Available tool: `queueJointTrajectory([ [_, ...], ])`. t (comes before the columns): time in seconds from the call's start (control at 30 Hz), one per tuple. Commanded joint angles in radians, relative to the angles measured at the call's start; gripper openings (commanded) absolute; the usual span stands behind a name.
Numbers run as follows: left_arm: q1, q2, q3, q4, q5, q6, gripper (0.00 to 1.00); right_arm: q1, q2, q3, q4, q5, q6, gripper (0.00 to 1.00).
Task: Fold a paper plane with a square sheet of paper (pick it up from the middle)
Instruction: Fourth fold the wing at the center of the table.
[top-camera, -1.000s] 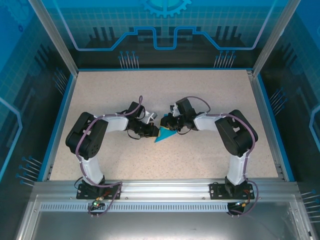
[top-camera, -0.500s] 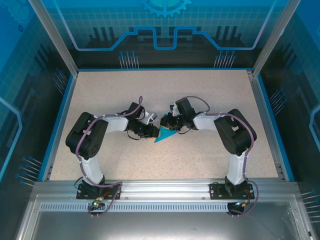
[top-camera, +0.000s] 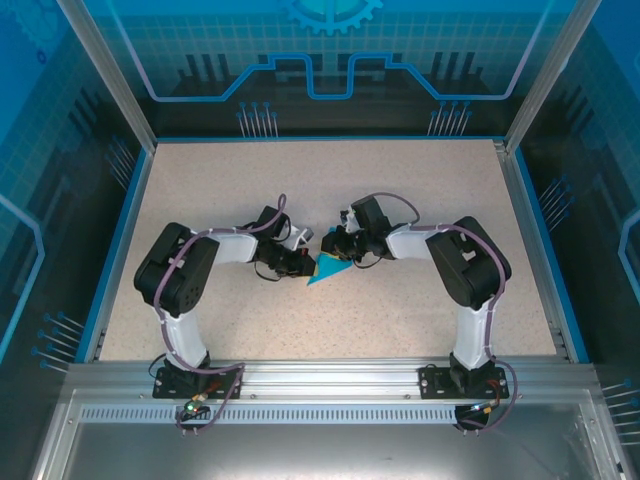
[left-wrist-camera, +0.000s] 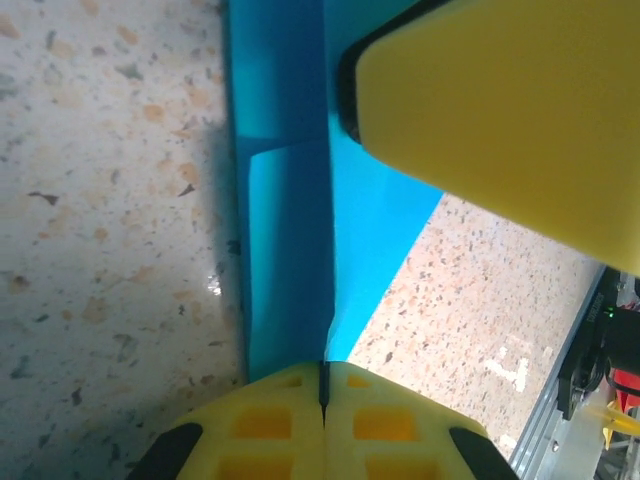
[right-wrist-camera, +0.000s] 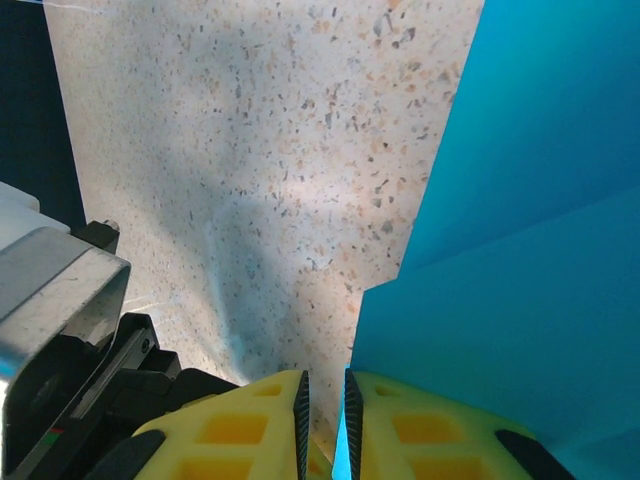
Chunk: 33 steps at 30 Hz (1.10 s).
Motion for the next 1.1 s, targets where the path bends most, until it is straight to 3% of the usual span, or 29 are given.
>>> queueJointTrajectory([
  [0.0, 0.003, 0.034, -0.008, -0.011, -0.022, 0.003, 0.03, -0.016, 0.032, 0.024, -0.004, -0.005, -0.02, 0.2],
  [0.13, 0.004, 0.022, -0.015, 0.008, -0.017, -0.014, 0.04, -0.017, 0.028, 0.025, -0.001, -0.008, -0.025, 0.2],
  [0.2, 0.003, 0.007, -0.017, 0.009, -0.018, -0.014, 0.15, -0.018, 0.027, 0.026, -0.001, -0.009, -0.024, 0.2],
  [0.4, 0.0, -0.073, -0.047, 0.034, -0.048, -0.001, 0.36, -0.018, 0.015, 0.028, 0.005, -0.026, -0.023, 0.2],
  [0.57, -0.036, -0.065, -0.032, 0.024, -0.08, 0.029, 0.4, -0.019, 0.006, 0.025, 0.02, -0.034, -0.015, 0.21],
  [0.9, -0.115, -0.06, 0.004, -0.059, -0.311, 0.08, 0.4, -0.018, -0.011, 0.023, 0.041, -0.043, -0.001, 0.21],
  [1.07, -0.137, -0.054, 0.01, -0.072, -0.341, 0.102, 0.31, -0.018, -0.008, 0.024, 0.041, -0.042, -0.001, 0.21],
])
